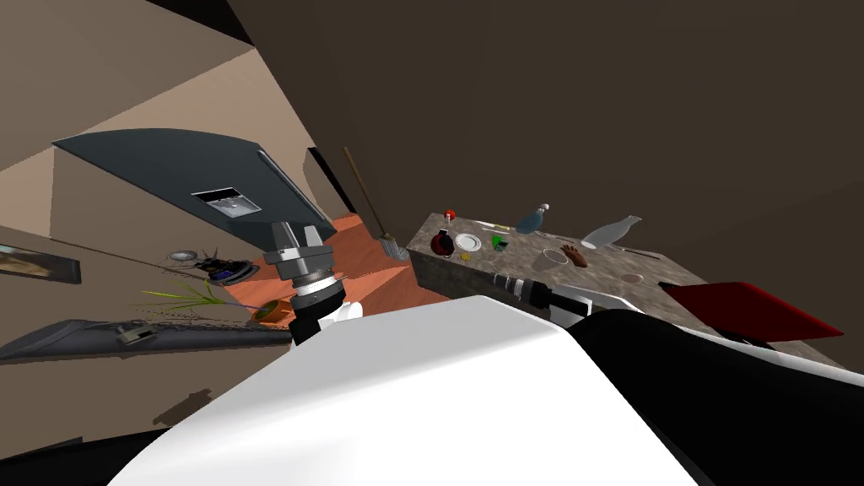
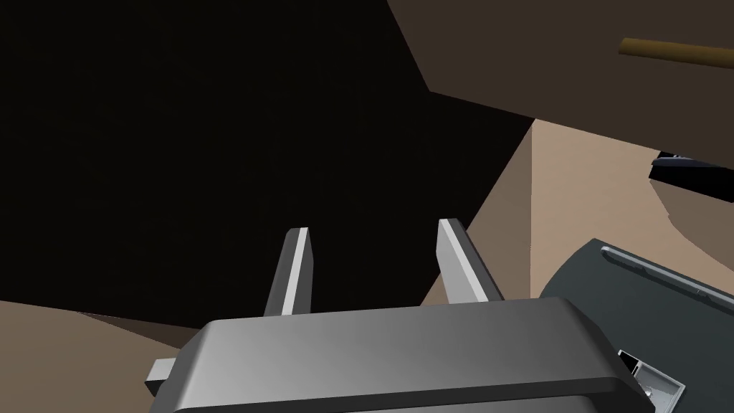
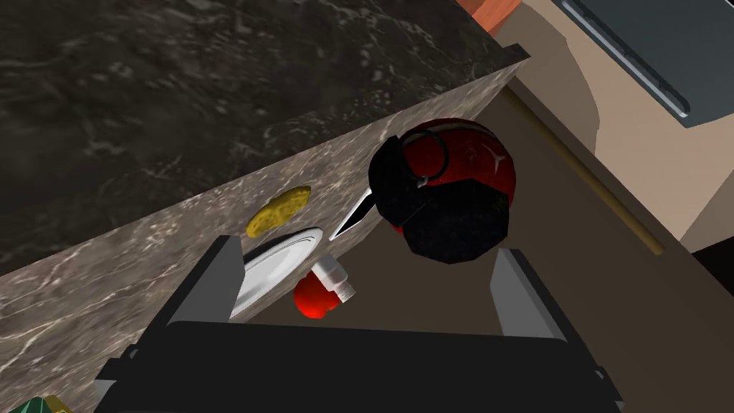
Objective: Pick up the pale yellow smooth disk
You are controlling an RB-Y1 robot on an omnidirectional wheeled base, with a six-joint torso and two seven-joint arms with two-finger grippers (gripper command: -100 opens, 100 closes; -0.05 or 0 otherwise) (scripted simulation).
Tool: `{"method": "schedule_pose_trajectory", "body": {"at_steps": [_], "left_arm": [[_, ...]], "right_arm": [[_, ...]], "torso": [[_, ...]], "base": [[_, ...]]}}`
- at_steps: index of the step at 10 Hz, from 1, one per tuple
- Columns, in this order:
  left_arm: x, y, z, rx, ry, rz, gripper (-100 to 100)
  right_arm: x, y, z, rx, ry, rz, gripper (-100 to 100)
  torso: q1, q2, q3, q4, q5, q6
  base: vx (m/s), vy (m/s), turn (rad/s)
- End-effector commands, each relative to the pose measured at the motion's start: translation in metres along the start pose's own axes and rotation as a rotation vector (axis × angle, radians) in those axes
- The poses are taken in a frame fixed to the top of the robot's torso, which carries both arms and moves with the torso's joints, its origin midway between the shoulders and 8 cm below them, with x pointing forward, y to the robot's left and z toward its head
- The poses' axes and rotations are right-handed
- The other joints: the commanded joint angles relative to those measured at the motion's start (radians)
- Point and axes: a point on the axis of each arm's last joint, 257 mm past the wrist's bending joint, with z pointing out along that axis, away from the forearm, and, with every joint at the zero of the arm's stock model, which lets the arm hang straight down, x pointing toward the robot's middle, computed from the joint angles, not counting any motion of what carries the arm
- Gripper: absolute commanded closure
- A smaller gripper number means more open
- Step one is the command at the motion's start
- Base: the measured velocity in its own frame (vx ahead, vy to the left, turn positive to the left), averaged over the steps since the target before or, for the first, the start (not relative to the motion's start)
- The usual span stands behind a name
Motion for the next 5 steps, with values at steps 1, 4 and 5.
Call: {"method": "schedule_pose_trajectory", "body": {"at_steps": [1, 4, 5], "left_arm": [[0.000, 0.000, 0.000, 0.000, 0.000, 0.000, 0], [0.000, 0.000, 0.000, 0.000, 0.000, 0.000, 0], [0.000, 0.000, 0.000, 0.000, 0.000, 0.000, 0]], "right_arm": [[0.004, -0.010, -0.004, 0.029, 0.040, -0.023, -100], [0.013, -0.027, -0.012, 0.083, 0.109, -0.054, -100], [0.021, -0.042, -0.020, 0.128, 0.142, -0.049, -100]], "torso": [[0.000, 0.000, 0.000, 0.000, 0.000, 0.000], [0.000, 0.000, 0.000, 0.000, 0.000, 0.000], [0.000, 0.000, 0.000, 0.000, 0.000, 0.001]], "base": [[-0.001, 0.008, 0.101], [-0.001, 0.008, 0.088], [-0.001, 0.013, 0.217]]}}
